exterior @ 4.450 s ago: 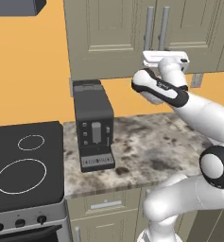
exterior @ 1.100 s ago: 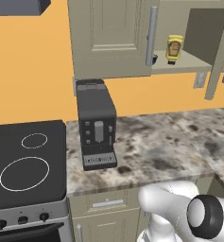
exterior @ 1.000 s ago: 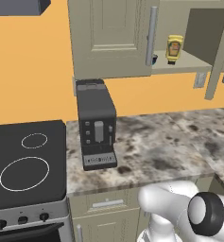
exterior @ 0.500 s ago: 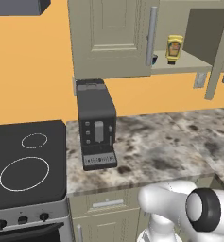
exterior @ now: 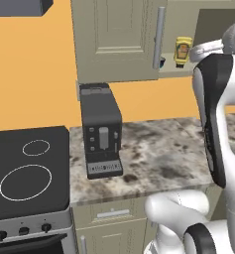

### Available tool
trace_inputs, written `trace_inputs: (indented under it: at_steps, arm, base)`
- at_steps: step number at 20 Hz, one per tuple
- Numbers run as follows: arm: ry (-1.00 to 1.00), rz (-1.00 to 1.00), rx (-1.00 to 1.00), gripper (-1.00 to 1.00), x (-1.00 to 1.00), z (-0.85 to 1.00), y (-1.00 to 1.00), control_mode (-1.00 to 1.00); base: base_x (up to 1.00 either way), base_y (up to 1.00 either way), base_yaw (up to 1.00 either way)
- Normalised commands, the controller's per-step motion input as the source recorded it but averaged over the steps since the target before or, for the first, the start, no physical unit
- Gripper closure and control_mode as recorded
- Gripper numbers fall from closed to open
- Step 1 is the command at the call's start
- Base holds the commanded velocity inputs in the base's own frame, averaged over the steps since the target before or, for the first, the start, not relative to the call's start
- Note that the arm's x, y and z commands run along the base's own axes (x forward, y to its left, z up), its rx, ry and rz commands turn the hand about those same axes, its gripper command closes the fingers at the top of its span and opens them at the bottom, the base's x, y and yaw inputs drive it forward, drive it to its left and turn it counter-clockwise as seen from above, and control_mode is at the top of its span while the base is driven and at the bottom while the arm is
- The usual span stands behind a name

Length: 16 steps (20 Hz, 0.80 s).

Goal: The dining table condiment station is running low on mustard. Refill the condiment station by opening the cabinet and taking the mustard from the cabinet and placing it on the dining table.

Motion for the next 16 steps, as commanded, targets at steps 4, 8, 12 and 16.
trace_inputs:
  at_steps: [4, 8, 12, 16]
  arm:
    - [0.0, 0.04, -0.41, -1.0, 0.02, -0.25, 0.31, -1.0]
    - [0.13, 0.0, -0.29, -1.0, 0.18, -0.06, 0.01, -1.0]
    - [0.26, 0.0, -0.16, -1.0, 0.44, -0.02, -0.2, -1.0]
    - [0.32, 0.0, -0.14, -1.0, 0.56, 0.0, -0.25, -1.0]
  base:
    - [0.0, 0.0, 0.0]
    - [0.0, 0.0, 0.0]
    - [0.0, 0.0, 0.0]
    - [0.0, 0.0, 0.0]
